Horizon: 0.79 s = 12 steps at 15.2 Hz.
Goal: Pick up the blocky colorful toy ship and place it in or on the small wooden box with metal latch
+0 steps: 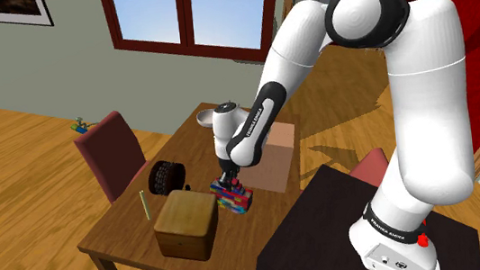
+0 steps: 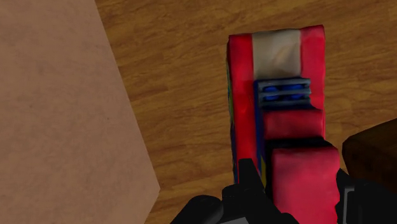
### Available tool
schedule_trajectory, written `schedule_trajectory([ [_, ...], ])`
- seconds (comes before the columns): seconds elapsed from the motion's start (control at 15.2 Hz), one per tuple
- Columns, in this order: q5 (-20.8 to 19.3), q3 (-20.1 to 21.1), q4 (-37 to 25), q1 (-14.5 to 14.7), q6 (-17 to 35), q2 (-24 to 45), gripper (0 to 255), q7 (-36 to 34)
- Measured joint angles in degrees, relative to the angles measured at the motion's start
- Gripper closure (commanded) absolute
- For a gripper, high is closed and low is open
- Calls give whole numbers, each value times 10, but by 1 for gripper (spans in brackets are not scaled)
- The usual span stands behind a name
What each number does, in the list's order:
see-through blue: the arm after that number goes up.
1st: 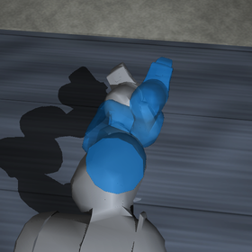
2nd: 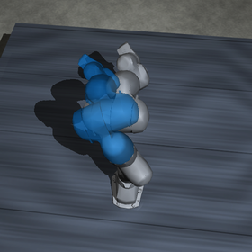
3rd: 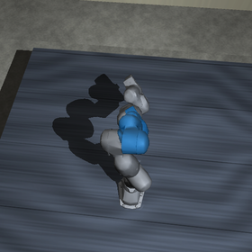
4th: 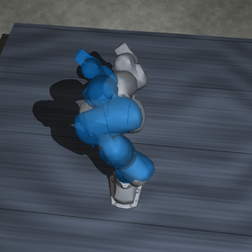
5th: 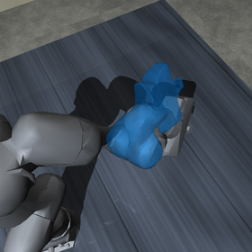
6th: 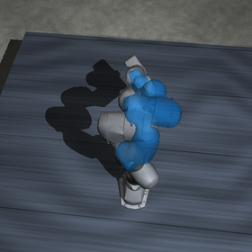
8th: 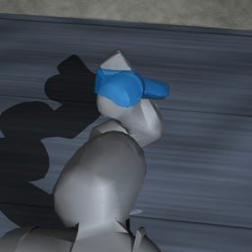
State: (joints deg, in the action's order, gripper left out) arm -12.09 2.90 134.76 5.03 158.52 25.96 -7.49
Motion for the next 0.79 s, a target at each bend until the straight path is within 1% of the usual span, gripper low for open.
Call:
schedule_trajectory([
  [0.33,8,7,8,-5,-23,-30,255,7],
  [0.79,25,19,18,-14,-69,-87,255,22],
])
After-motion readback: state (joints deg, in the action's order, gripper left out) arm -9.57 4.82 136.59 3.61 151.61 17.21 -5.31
